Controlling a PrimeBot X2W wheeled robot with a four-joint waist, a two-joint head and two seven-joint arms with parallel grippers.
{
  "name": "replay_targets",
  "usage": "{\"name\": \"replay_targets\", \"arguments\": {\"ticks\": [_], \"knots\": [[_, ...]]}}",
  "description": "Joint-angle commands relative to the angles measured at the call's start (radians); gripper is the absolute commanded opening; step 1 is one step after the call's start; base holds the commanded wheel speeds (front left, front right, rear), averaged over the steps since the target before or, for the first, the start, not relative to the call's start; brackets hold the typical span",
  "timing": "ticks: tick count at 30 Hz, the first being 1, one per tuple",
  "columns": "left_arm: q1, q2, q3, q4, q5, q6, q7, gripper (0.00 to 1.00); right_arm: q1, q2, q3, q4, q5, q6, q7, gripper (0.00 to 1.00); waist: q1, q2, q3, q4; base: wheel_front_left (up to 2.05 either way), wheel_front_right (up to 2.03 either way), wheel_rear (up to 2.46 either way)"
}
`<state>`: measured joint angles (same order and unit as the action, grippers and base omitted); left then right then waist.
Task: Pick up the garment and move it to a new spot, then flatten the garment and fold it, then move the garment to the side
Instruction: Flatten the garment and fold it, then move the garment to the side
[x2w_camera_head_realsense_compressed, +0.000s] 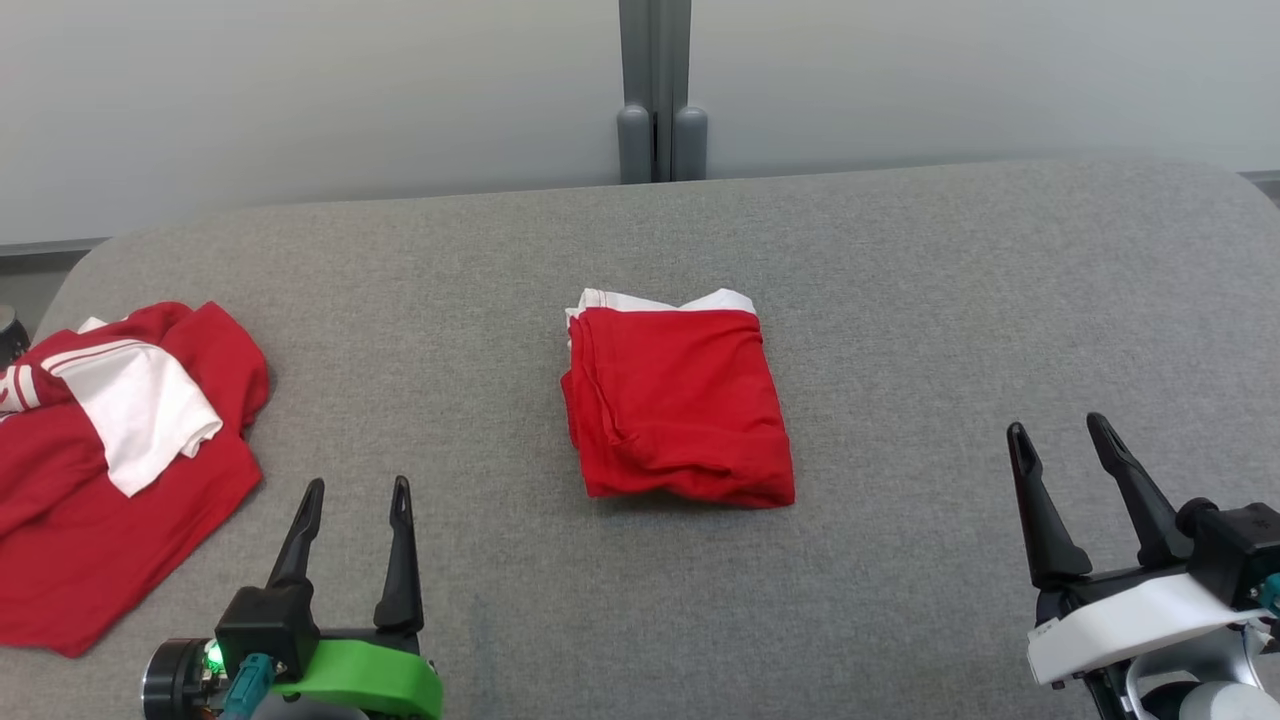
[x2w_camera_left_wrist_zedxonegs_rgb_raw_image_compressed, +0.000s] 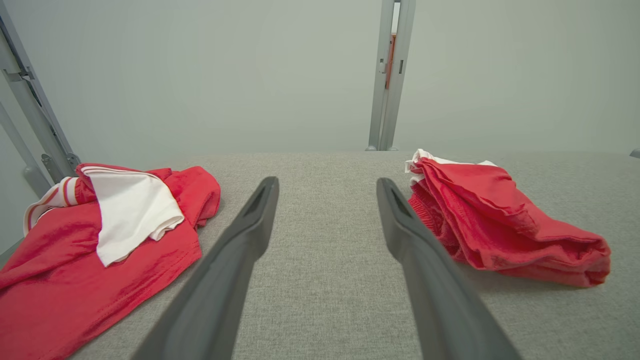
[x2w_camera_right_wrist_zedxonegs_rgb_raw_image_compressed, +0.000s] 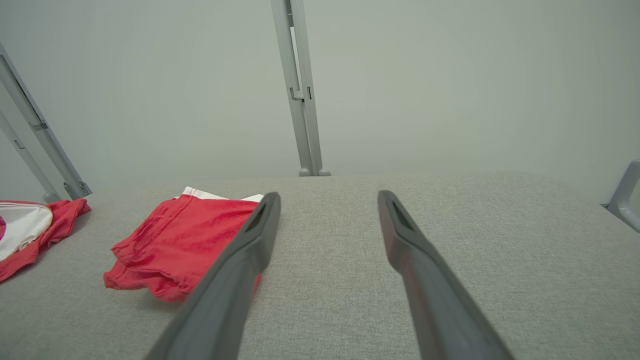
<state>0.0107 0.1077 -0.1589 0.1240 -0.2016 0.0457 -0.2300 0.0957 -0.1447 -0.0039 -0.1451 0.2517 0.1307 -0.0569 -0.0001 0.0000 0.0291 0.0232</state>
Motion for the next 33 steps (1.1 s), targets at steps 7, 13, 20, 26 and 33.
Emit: {"name": "replay_targets", "arguments": {"ticks": [7, 13, 20, 26, 33], "knots": [[0.001, 0.013, 0.0, -0.002, -0.011, 0.01, 0.0, 1.0, 0.012, 0.008, -0.007, -0.014, -0.009, 0.0, 0.007, 1.0, 0.0001, 0.0, 0.003, -0.002, 0.0, 0.0, 0.0], [-0.003, 0.016, -0.002, 0.0, -0.011, 0.015, -0.002, 1.0, 0.018, 0.014, -0.011, -0.017, -0.012, 0.0, 0.011, 1.0, 0.0001, 0.0, 0.005, 0.0, 0.0, 0.0, 0.0], [-0.021, 0.021, -0.008, -0.002, -0.012, 0.016, -0.005, 1.0, 0.014, 0.016, -0.016, -0.023, -0.02, 0.0, 0.018, 1.0, 0.0001, 0.0, 0.019, 0.009, 0.0, 0.0, 0.0], [-0.071, 0.019, -0.016, -0.008, -0.011, 0.008, -0.011, 1.0, -0.019, -0.004, -0.02, -0.009, -0.012, 0.0, 0.028, 1.0, 0.0001, 0.0, 0.078, 0.05, 0.0, 0.0, 0.0], [-0.189, -0.001, -0.032, -0.02, -0.001, -0.009, -0.028, 1.0, -0.134, -0.052, 0.028, 0.074, 0.003, 0.0, 0.049, 1.0, 0.0001, 0.0, 0.233, 0.136, 0.0, 0.0, 0.0]]}}
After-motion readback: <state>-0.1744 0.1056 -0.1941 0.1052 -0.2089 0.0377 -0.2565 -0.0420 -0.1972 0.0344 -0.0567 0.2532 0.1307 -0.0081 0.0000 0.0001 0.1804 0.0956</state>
